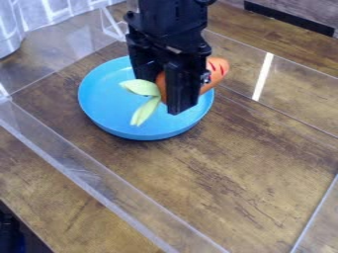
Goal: Put the carrot in the blue tray
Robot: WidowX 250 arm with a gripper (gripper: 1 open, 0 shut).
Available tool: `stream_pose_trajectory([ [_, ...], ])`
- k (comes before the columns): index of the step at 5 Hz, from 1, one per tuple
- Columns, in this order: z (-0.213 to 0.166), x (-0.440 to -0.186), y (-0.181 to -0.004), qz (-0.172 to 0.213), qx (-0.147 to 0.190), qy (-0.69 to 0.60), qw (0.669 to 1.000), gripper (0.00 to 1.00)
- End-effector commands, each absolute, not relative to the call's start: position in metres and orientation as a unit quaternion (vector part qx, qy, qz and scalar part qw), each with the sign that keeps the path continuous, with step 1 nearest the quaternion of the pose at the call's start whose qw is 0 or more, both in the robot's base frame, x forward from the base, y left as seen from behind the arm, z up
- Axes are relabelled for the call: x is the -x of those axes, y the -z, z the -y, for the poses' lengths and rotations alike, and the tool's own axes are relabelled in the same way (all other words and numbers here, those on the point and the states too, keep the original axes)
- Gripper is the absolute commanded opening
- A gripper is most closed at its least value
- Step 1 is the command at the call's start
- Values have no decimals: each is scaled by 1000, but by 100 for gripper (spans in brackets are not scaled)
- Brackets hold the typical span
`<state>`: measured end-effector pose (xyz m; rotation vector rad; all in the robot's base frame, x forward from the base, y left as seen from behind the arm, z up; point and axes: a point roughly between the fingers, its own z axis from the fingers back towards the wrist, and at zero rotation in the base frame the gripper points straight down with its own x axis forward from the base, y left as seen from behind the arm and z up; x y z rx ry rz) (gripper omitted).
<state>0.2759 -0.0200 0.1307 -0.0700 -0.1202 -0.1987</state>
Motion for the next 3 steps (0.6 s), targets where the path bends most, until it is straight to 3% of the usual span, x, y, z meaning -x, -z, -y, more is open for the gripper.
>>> stream_pose_trajectory([
  [1, 13, -283, -147, 88, 35, 90, 991, 0],
  [3, 12, -282, -147, 88, 38, 90, 991, 0],
])
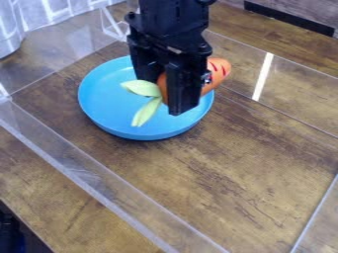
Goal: Put the carrot in the blue tray
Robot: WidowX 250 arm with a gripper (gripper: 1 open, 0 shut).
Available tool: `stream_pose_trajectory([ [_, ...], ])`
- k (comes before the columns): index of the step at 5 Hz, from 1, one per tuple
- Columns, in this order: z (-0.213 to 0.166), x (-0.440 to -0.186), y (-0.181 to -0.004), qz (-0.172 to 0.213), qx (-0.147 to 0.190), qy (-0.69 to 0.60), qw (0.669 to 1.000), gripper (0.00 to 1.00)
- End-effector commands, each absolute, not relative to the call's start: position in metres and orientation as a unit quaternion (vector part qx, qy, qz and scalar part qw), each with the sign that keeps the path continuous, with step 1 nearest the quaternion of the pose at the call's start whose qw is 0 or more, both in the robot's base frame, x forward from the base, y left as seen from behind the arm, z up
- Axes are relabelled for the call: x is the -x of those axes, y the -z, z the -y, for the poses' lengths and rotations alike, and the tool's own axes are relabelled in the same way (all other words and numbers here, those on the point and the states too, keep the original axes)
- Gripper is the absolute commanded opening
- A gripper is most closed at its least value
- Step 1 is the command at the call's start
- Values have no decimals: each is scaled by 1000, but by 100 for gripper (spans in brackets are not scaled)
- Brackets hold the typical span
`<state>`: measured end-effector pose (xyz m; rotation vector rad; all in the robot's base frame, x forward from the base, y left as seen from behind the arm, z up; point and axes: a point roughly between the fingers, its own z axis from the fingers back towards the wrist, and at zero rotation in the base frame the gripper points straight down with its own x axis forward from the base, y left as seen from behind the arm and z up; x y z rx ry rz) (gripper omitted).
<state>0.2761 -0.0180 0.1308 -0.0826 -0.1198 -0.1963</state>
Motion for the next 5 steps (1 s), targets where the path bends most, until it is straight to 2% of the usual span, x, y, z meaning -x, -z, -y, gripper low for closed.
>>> stream_pose_trajectory([
  [1, 11, -282, -147, 88, 40, 89, 991, 0],
  [3, 11, -281, -146, 88, 45, 91, 991, 0],
  [5, -8, -305, -147, 101, 37, 52, 993, 0],
])
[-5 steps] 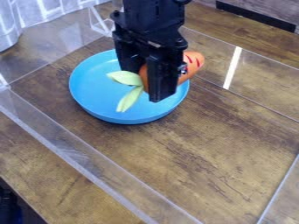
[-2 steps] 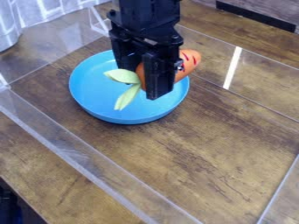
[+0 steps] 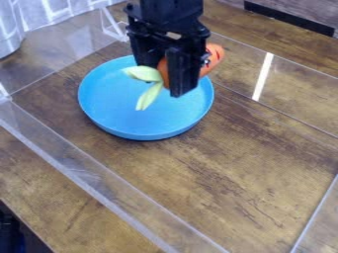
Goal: Put the carrot in the blue tray
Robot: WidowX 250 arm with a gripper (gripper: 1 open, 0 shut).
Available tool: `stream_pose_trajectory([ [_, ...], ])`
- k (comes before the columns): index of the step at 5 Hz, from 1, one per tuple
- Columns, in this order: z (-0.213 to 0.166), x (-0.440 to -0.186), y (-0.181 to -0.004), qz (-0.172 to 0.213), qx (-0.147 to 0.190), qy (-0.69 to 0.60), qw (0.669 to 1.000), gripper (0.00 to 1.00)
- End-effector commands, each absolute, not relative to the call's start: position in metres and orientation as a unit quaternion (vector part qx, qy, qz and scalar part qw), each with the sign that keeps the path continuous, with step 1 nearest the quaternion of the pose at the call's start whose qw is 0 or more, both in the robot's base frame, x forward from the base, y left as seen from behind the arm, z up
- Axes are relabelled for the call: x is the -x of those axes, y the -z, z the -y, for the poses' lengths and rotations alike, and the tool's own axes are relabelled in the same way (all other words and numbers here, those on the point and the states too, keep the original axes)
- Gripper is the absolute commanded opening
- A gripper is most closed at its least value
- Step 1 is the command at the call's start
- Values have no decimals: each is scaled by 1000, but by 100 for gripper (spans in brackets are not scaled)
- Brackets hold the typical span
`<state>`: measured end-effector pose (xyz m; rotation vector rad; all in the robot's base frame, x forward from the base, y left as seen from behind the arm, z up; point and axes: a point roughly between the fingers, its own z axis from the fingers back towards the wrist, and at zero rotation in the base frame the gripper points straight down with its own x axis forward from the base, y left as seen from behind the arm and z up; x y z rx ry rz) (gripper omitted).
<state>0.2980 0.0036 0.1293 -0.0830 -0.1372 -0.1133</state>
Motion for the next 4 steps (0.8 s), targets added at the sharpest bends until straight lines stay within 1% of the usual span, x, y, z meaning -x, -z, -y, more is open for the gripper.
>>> stream_pose_trajectory([
  [1, -15, -311, -145, 102, 36, 40, 993, 0],
  [3, -25, -319, -140, 99, 29, 22, 994, 0],
  [4, -30, -323, -138, 98, 27, 14, 995, 100],
])
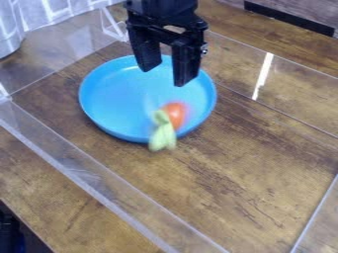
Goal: Put the carrot in the blue tray
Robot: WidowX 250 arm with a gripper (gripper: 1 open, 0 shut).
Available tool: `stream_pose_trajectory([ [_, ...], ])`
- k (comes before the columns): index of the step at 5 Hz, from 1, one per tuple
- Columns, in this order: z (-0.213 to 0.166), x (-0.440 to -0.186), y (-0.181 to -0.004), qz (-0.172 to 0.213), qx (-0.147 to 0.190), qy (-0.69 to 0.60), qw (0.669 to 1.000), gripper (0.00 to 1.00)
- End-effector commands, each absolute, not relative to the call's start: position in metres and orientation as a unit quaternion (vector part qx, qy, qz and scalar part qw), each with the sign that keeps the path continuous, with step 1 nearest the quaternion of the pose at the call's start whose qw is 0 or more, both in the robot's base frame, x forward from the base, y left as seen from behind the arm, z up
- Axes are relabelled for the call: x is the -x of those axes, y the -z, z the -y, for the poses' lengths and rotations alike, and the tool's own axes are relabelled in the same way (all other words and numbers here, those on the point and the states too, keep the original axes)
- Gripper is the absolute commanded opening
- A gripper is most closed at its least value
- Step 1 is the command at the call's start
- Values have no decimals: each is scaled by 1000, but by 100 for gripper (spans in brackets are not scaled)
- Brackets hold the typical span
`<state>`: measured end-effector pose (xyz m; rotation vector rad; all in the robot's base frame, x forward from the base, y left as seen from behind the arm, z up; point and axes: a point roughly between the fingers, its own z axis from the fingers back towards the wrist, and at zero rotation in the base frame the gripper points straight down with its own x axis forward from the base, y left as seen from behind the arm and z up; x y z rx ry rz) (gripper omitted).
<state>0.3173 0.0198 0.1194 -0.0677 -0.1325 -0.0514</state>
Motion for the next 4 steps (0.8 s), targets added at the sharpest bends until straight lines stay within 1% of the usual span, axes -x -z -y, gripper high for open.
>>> stream_pose_trajectory([
  [1, -35, -327, -135, 99, 24, 11, 995, 100],
  [4, -50, -334, -121, 90, 17, 5, 996, 100],
])
